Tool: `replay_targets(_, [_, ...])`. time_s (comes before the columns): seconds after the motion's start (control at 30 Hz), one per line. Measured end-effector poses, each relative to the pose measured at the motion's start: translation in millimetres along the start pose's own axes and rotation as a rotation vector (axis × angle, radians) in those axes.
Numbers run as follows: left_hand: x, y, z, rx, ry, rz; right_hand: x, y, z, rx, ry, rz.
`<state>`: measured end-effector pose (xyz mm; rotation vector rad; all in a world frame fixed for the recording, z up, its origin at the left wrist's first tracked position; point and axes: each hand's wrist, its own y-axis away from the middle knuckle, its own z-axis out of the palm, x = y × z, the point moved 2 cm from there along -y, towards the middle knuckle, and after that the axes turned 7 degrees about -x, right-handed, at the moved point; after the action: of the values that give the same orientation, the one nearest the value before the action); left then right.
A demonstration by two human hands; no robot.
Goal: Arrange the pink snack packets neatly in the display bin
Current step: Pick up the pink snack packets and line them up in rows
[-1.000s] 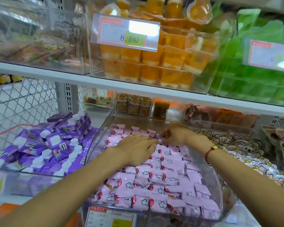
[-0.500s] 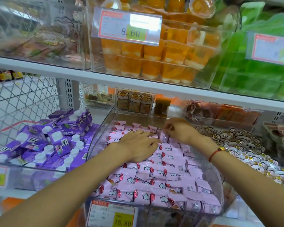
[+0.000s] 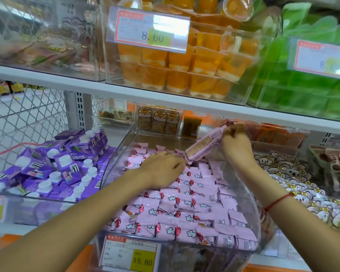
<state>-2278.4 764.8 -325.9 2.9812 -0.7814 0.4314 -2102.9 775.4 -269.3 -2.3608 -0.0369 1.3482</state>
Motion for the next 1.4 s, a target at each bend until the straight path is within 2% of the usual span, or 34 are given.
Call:
replay_targets(0.13, [0.6, 5.3, -20.6, 0.357, 0.47, -0.198, 0.0, 6.3, -4.5, -0.109, -0.303, 0.217])
replay_targets(0.17, [1.0, 7.7, -24.5, 0.386, 0.585, -0.199, -1.6, 6.9, -4.8, -0.163, -0.368, 0.233])
replay_targets(0.2, [3.2, 11.2, -27.6, 0.349, 0.673, -0.173, -3.3, 8.0, -4.8, -0.224, -0.407, 0.242])
replay_targets(0.3, [12.4, 17.5, -26.8, 0.068, 0.826, -0.055, -5.8, 15.4, 0.7, -0.402, -0.488, 0.275])
replay_targets(0.37, [13.5, 19.4, -22.8, -0.027, 0.921, -0.046, -7.4, 19.5, 3.8, -0.442, -0.515, 0.287])
replay_targets(0.47, [9.3, 24.3, -23.2, -0.01, 1.132, -0.148, -9.5, 20.6, 2.8, -0.41, -0.333, 0.198])
replay_targets(0.57, [6.2, 27.5, -24.3, 0.022, 1.245, -0.218, -15.1, 25.1, -2.7, -0.425, 0.246, -0.239])
replay_targets(0.63, [5.5, 27.1, -23.0, 0.024, 1.184, -0.239, -18.9, 35.0, 4.5, -0.505, 0.536, -0.531])
replay_targets(0.67, [7.0, 27.6, -22.2, 0.015, 1.157, -0.253, -20.1, 39.6, 8.6, -0.505, 0.616, -0.617])
replay_targets(0.77, [10.9, 23.5, -18.7, -0.007, 1.181, -0.26, -19.9, 39.6, 11.8, -0.367, 0.663, -0.714])
replay_targets(0.83, [13.4, 20.5, -19.9, 0.076, 1.187, -0.257, -18.8, 35.2, 7.2, -0.323, 0.554, -0.647])
replay_targets(0.87, [13.0, 18.9, -21.0, 0.152, 1.119, -0.258, -16.8, 32.8, 5.1, -0.335, 0.498, -0.589])
replay_targets(0.93, [9.4, 17.4, -22.2, 0.289, 0.917, -0.234, -11.5, 30.2, 2.3, -0.384, 0.397, -0.466])
replay_targets(1.0, [5.0, 17.8, -19.3, 0.359, 0.699, -0.157, -6.2, 30.4, 1.6, -0.444, 0.243, -0.369])
replay_targets(1.1, [2.4, 20.0, -10.6, 0.272, 0.166, -0.064, -2.5, 30.8, 0.9, -0.541, 0.009, -0.242])
replay_targets(1.17, [0.7, 18.2, -1.8, 0.132, -0.003, -0.035, -1.9, 30.3, 0.0, -0.58, -0.015, -0.229])
replay_targets(1.27, [-4.2, 15.4, 7.3, -0.01, -0.051, -0.06, -5.4, 30.7, 1.4, -0.551, -0.023, -0.258])
replay_targets(1.4, [-6.5, 14.5, 9.0, -0.013, -0.059, -0.063, -4.8, 14.3, 4.2, -0.451, 0.073, -0.246])
